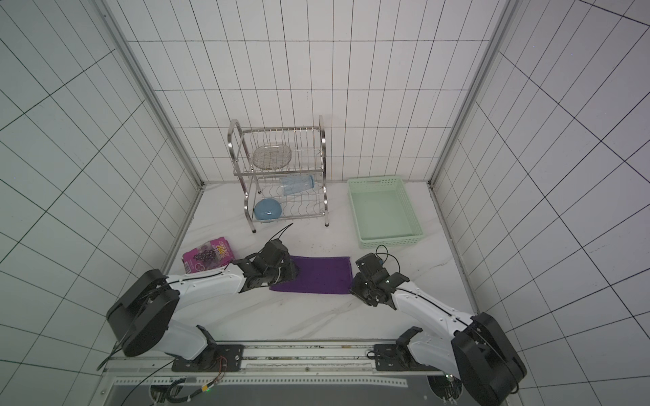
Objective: Fold the square dishcloth
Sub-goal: Adjust the cleaning item at the center of the board, then fold the cleaning item at the center of the board.
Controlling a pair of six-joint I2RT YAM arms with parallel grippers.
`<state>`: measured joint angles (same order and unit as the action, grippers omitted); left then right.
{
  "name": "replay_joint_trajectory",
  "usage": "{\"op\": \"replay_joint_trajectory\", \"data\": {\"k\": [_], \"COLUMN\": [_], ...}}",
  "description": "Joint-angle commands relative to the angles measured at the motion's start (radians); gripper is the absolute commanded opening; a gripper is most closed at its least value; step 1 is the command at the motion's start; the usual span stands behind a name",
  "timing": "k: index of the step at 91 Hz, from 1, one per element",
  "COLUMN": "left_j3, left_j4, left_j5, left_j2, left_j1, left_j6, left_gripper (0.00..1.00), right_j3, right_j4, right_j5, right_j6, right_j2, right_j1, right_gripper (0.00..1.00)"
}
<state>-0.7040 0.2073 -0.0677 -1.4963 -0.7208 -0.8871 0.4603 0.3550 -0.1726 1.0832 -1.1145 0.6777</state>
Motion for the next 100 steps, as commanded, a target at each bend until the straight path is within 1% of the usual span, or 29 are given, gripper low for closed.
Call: {"op": "replay_joint_trajectory", "data": {"k": [1,14,34,43,53,59,67,84,100], "left_j3": [-0.011,-0.012,-0.012,-0.013,-0.015,-0.013,-0.01,-0.012,-0.015], "left_j4": [-0.031,-0.034,-0.033,-0.034,-0.034,-0.034,-0.032,-0.024,-0.026], "left_j5": [-0.009,-0.007,-0.003,-0.005,-0.004,-0.003,-0.001,0.009,0.008], "left_j2": [-0.025,-0.033,-0.034,-0.04,-0.043,-0.043,-0.042,-0.036,-0.037], "left_j1": [-0.007,-0.009,-0.008,-0.009,-0.009,-0.011,-0.011,-0.011,-0.011], "left_j6": [-0.009,-0.011,-0.009,-0.009,-0.009,-0.009,-0.012,-0.008,-0.011], "left_gripper": [0.46,0.46,0.46,0.46,0.46,0.46,0.46,0.46,0.46], "right_j3": [-0.033,-0.043,-0.096,-0.104,-0.099,-0.097,-0.09,-0.07,-0.016], "right_j4": [-0.045,-0.071,-0.224,-0.255,-0.257,-0.257,-0.253,-0.227,-0.134], "right_j5": [-0.021,-0.043,-0.113,-0.116,-0.108,-0.105,-0.106,-0.108,-0.091], "right_j6": [0.057,0.055,0.098,0.102,0.074,0.057,0.042,0.018,-0.041], "right_j2": [0.028,0.008,-0.057,-0.066,-0.068,-0.075,-0.084,-0.075,-0.042], "right_j1": [-0.02,-0.032,-0.052,-0.059,-0.083,-0.097,-0.11,-0.11,-0.11], "right_gripper": [0.45,0.46,0.45,0.45,0.43,0.39,0.27,0.16,0.06]}}
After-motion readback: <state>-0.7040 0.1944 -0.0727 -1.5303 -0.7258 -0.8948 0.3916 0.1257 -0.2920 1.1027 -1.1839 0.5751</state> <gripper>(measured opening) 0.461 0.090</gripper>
